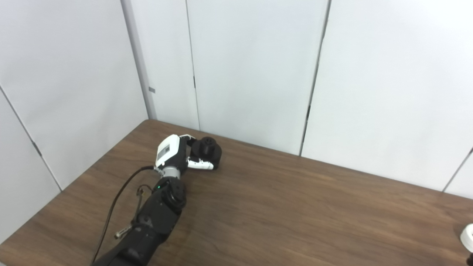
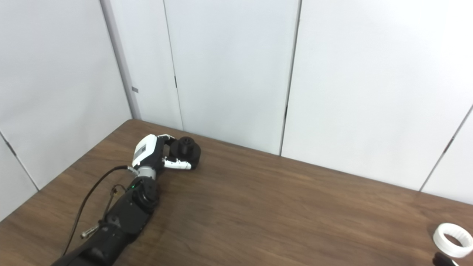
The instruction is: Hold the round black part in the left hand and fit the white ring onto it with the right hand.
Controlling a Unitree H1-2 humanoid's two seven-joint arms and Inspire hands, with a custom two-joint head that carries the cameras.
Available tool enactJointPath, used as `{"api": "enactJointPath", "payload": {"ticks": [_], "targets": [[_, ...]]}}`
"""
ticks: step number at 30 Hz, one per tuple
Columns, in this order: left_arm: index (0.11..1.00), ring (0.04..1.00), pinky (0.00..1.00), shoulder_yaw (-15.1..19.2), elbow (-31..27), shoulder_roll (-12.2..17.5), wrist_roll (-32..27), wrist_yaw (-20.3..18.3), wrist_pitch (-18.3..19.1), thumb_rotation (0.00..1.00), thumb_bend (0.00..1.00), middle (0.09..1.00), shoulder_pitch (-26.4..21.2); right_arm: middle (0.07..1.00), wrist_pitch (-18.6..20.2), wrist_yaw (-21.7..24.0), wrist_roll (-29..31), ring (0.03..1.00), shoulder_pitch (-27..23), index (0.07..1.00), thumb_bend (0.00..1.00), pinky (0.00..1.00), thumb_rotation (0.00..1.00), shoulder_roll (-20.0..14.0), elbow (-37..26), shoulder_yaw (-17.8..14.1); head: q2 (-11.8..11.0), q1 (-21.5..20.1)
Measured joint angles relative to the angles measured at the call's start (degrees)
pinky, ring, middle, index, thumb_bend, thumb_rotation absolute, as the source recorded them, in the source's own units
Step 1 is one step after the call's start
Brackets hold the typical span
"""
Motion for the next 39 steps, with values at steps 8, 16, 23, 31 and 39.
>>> {"api": "enactJointPath", "payload": {"ticks": [8,16,23,31,39], "targets": [[0.482,0.821,0.75,0.0,-15.5,-1.3,-0.8,-4.3,2.1,0.05,0.52,0.745,6.9,0.914,0.1,-0.4,-1.0,0.962,0.0,0.868,0.8,0.99,1.0,0.1,-1.1,0.9,1.0,-2.5],[0.484,0.842,0.75,-1.3,-31.5,-5.3,-0.9,-10.6,4.8,0.06,0.52,0.774,13.7,0.953,0.3,-0.6,-2.0,0.994,0.0,0.921,0.73,1.0,1.0,0.2,-3.1,2.5,2.5,-6.2],[0.484,0.861,0.79,-4.2,-45.4,-7.0,-0.8,-17.5,5.6,0.06,0.52,0.79,20.4,0.96,2.8,-1.6,-3.0,0.999,-0.1,0.937,0.57,1.0,1.0,0.5,-4.8,4.2,5.2,-11.4],[0.483,0.843,0.77,-9.0,-53.5,-8.3,0.9,-23.3,4.8,0.06,0.52,0.772,26.5,0.952,4.3,-3.0,-4.2,0.99,-0.1,0.932,0.47,1.0,1.0,0.9,-6.3,6.0,8.5,-16.9],[0.482,0.814,0.75,-12.4,-56.5,-8.0,3.7,-26.3,1.0,0.05,0.52,0.749,31.2,0.928,6.8,-4.3,-6.0,0.974,-0.4,0.905,0.53,1.0,1.0,1.1,-7.4,8.4,12.8,-21.8]]}}
